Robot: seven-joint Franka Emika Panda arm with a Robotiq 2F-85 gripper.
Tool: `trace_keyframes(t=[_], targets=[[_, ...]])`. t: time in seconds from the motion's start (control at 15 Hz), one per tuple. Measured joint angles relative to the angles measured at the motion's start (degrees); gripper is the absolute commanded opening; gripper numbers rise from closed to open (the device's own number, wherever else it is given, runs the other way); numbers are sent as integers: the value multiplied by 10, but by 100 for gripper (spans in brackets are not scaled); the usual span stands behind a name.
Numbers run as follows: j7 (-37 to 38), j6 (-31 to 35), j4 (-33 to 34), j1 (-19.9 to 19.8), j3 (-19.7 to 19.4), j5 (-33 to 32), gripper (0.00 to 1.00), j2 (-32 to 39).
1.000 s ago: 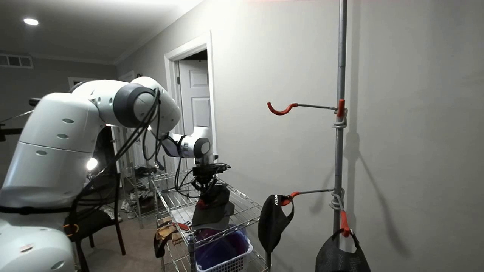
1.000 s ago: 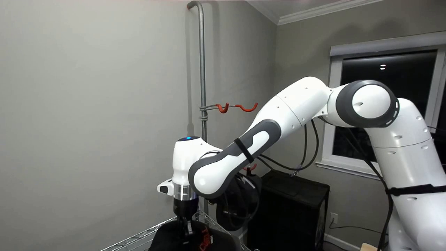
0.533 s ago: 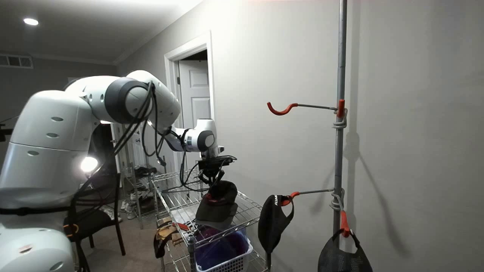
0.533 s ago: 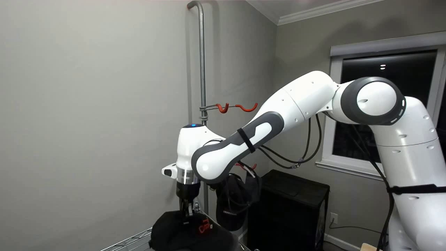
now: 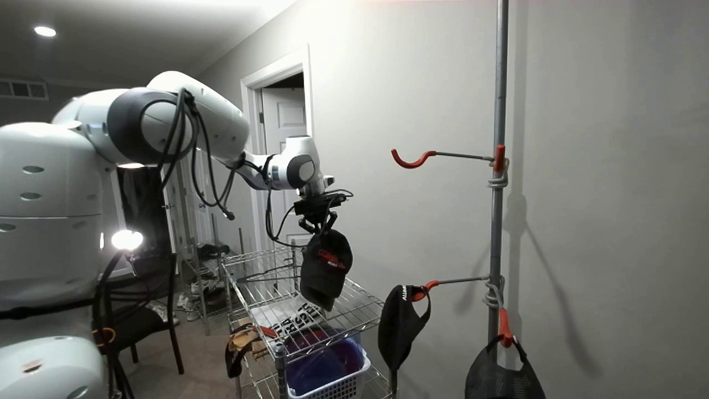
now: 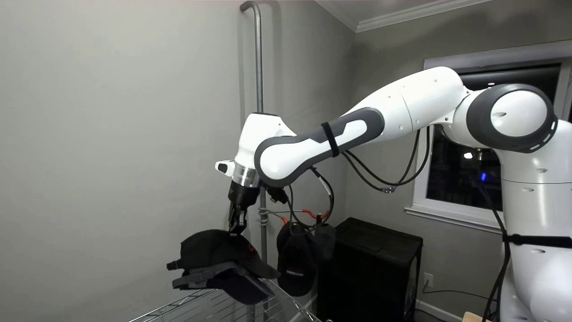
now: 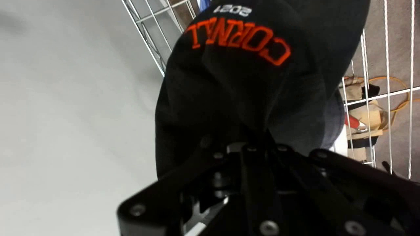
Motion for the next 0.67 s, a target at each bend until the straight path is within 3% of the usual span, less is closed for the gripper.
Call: trace_keyframes(t=[0.67], targets=[[-1, 0, 1, 2, -4, -2, 1, -14]])
